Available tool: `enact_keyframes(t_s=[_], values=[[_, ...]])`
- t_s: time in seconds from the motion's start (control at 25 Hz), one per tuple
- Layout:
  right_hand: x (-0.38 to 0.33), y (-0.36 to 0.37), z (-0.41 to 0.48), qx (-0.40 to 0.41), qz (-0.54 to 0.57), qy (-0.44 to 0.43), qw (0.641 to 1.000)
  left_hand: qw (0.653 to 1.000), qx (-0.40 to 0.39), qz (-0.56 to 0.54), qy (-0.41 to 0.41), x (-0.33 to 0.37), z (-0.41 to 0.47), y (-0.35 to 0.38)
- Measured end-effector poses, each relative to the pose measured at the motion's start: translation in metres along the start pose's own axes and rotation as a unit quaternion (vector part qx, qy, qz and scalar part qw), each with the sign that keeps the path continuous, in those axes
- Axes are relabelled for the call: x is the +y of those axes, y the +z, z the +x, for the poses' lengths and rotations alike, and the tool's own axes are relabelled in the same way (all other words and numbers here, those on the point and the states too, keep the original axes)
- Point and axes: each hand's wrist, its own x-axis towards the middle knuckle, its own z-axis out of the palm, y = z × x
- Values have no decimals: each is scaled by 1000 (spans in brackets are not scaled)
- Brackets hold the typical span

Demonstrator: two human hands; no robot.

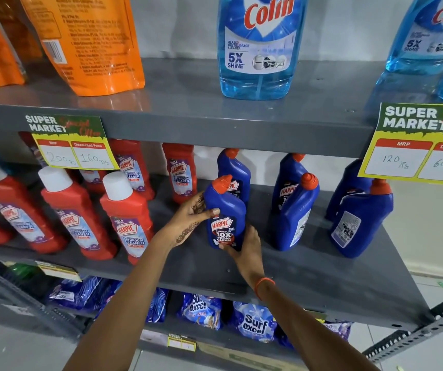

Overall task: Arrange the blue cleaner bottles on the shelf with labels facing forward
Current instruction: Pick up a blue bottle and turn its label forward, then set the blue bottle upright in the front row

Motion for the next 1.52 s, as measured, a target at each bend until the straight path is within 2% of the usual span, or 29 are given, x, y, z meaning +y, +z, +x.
enact_keyframes(t_s=[0.28,0.4,0.44,0.52,0.56,0.6,0.64,0.76,0.84,0.92,0.96,1.08,1.16,1.24,1.32,1.4,1.48,1.52], values=[[-4,-3,-2,6,-17,22,1000,999,-18,15,-38,5,-5,-2],[-8,-14,-12,88,-43,-36,995,991,79,106,28,13,-14,15],[-11,-21,-16,119,-36,-73,990,971,129,187,76,18,-16,27],[-20,-38,-24,158,17,-118,980,878,191,393,194,23,-21,58],[-24,-49,-25,174,43,-129,975,839,199,445,240,26,-24,76],[-28,-60,-26,198,62,-134,969,823,192,460,273,23,-23,92],[-28,-71,-24,226,79,-132,962,822,173,455,295,19,-21,107],[-5,-98,-9,276,132,-76,949,855,125,411,291,-1,-12,146],[19,-109,3,272,110,-19,956,893,119,380,212,-9,2,166],[40,-115,12,234,63,25,970,938,89,320,96,-15,24,178],[47,-117,15,208,44,36,977,951,76,296,54,-18,35,180],[51,-122,21,147,44,55,987,955,73,286,43,-23,51,180],[49,-126,21,115,125,77,982,962,77,260,36,-21,52,176],[51,-135,16,61,233,112,964,983,65,173,6,-19,55,164],[50,-150,11,-14,336,170,926,997,12,72,-21,-15,55,151],[48,-165,7,-102,398,205,888,996,-67,1,-54,-7,50,148],[47,-172,5,-174,389,200,882,990,-121,-18,-71,4,43,150],[46,-172,4,-186,380,196,885,990,-125,-13,-69,7,41,153]])
